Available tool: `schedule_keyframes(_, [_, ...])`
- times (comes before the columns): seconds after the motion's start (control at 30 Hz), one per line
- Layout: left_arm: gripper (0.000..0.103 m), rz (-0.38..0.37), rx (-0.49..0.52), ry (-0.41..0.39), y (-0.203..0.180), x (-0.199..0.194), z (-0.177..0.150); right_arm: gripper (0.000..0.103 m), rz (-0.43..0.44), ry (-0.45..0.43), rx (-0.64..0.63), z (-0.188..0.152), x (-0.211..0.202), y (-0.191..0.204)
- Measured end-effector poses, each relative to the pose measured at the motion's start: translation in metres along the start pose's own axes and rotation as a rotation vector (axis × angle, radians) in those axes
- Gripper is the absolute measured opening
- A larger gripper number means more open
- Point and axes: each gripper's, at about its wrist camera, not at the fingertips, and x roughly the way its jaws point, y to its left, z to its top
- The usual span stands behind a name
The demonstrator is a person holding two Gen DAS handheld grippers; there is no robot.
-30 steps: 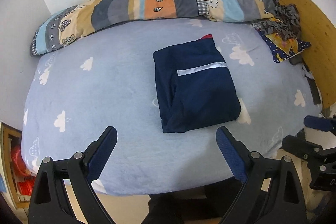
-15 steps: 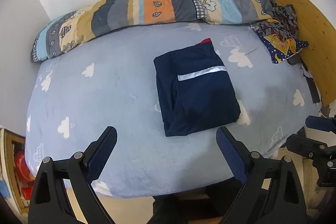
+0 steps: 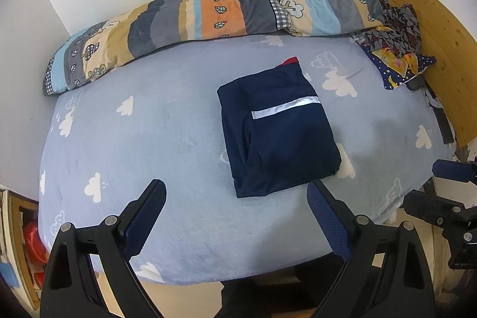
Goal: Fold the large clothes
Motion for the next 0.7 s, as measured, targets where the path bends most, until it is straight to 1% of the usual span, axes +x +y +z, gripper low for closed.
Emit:
schedule_keyframes(0.17, [0.095,-0.008,0.025,0.028,-0.002,0.001,0.0,0.087,0.0,0.003,-0.014,0.003,0.0,0.002])
schedule_keyframes(0.33, [0.095,-0.041,0.046,0.069,0.0,0.006,-0.002,0.087,-0.003,0.016,-0.021,0.004,0.002,0.002])
schedule_keyframes(0.47, [0.095,-0.043,0.054,0.07,0.002,0.005,-0.002,0.087,-0.006,0.022,-0.034,0.006,0.003,0.004])
schedule_keyframes(0.5, [0.095,-0.046,0.061,0.082,0.002,0.006,-0.002,0.087,-0.006,0.022,-0.037,0.005,0.003,0.005])
schedule_keyframes(0.6, [0.095,-0.046,0.101,0.164,0.003,0.015,0.003,0.087,-0.007,0.026,-0.046,0.006,0.003,0.006])
schedule_keyframes(0.63, [0.095,-0.034,0.101,0.18,0.005,0.017,0.005,0.087,-0.007,0.028,-0.048,0.006,0.003,0.007])
schedule_keyframes(0.67, [0.095,-0.03,0.097,0.18,0.007,0.017,0.006,0.087,-0.008,0.029,-0.049,0.006,0.003,0.007])
schedule_keyframes(0.7, [0.095,-0.047,0.087,0.173,0.01,0.016,0.007,0.087,-0.01,0.03,-0.05,0.007,0.004,0.007])
